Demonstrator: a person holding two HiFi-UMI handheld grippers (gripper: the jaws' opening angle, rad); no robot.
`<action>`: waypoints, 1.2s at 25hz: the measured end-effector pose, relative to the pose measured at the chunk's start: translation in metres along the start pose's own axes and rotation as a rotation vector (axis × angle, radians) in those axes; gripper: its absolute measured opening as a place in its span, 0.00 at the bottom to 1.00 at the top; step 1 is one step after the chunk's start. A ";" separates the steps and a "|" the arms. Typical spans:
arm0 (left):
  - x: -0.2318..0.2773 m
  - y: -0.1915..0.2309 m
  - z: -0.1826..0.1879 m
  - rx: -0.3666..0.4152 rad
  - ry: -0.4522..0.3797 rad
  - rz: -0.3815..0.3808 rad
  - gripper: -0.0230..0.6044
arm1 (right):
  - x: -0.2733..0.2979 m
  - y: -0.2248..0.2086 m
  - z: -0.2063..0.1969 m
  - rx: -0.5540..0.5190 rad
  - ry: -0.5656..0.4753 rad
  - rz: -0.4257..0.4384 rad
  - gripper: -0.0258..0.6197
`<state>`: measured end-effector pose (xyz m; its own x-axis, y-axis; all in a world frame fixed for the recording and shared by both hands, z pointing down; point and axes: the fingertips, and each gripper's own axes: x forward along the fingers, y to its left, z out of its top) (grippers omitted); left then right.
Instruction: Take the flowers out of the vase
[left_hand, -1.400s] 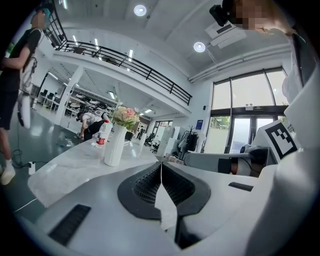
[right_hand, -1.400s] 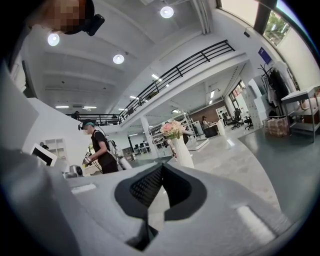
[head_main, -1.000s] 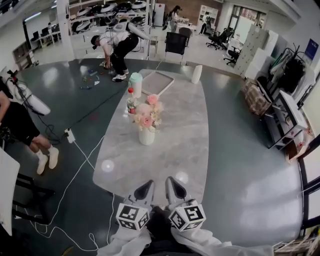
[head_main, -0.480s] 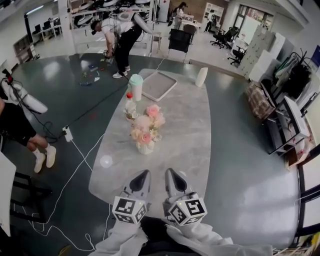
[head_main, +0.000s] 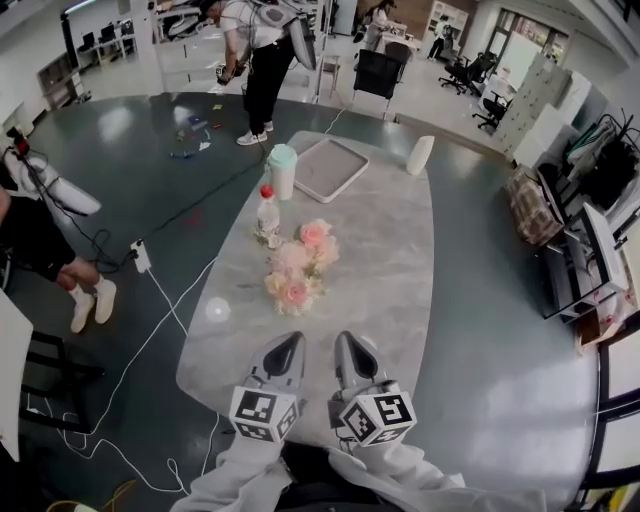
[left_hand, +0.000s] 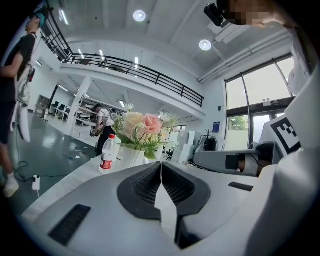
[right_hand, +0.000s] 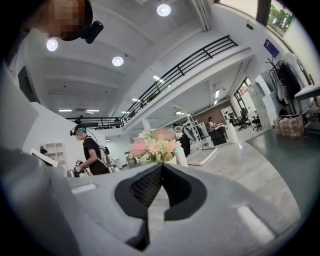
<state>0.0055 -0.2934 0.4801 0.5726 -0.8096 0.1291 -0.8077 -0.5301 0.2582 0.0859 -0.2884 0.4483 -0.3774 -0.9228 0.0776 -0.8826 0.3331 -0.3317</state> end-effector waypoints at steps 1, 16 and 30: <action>0.003 0.003 0.000 -0.001 0.001 0.006 0.04 | 0.004 -0.003 -0.001 0.006 0.004 -0.003 0.04; 0.032 0.028 -0.005 0.038 -0.010 0.079 0.16 | 0.035 -0.036 -0.015 0.027 0.049 -0.034 0.04; 0.068 0.046 -0.009 0.112 -0.052 0.106 0.88 | 0.037 -0.056 -0.020 0.021 0.064 -0.070 0.04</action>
<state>0.0080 -0.3705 0.5099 0.4772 -0.8731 0.0993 -0.8757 -0.4631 0.1368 0.1153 -0.3371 0.4888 -0.3329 -0.9291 0.1612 -0.9016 0.2636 -0.3430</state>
